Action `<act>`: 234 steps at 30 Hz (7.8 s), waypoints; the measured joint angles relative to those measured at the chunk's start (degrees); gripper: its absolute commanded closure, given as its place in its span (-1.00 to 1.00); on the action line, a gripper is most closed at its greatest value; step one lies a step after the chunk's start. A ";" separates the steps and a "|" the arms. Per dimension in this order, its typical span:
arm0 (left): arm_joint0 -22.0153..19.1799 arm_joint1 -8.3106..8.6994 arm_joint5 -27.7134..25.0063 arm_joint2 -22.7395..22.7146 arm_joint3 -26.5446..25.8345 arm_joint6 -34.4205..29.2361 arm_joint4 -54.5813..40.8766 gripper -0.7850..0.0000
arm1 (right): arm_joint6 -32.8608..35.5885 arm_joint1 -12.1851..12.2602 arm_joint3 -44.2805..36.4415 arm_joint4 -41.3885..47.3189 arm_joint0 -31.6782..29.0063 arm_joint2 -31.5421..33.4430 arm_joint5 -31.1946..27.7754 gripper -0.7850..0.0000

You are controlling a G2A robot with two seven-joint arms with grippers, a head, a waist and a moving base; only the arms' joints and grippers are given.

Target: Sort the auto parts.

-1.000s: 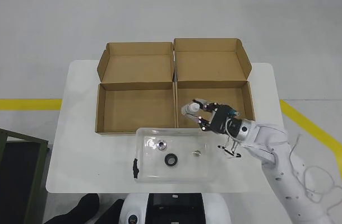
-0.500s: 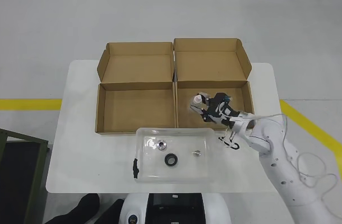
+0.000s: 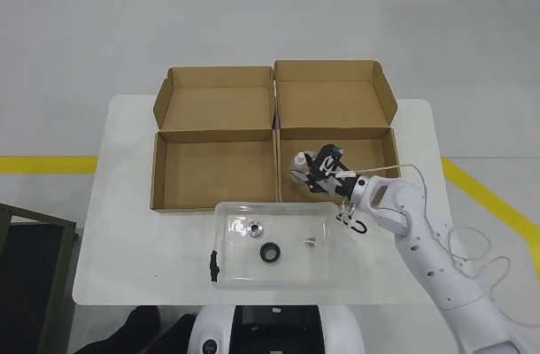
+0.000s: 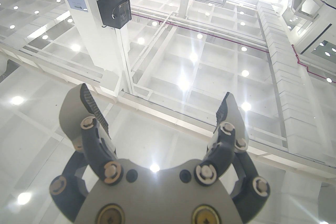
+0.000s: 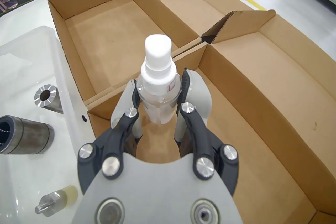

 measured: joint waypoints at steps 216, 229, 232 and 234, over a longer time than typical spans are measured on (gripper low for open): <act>0.00 0.00 0.00 0.00 0.00 0.00 0.00 -1.00 | 3.06 8.45 -19.78 -2.72 -15.93 17.15 -2.00 1.00; 0.00 0.00 0.00 0.00 0.00 0.00 0.00 -1.00 | 8.02 7.45 -11.02 -4.37 -7.90 10.01 -3.14 1.00; 0.00 0.00 0.00 0.00 0.00 0.00 0.00 -1.00 | 9.12 7.16 -9.10 -4.81 -5.78 8.38 -3.64 1.00; 0.00 0.00 0.00 0.00 0.00 0.00 0.00 -1.00 | 9.78 6.95 -7.83 -4.99 -4.56 7.35 -3.78 1.00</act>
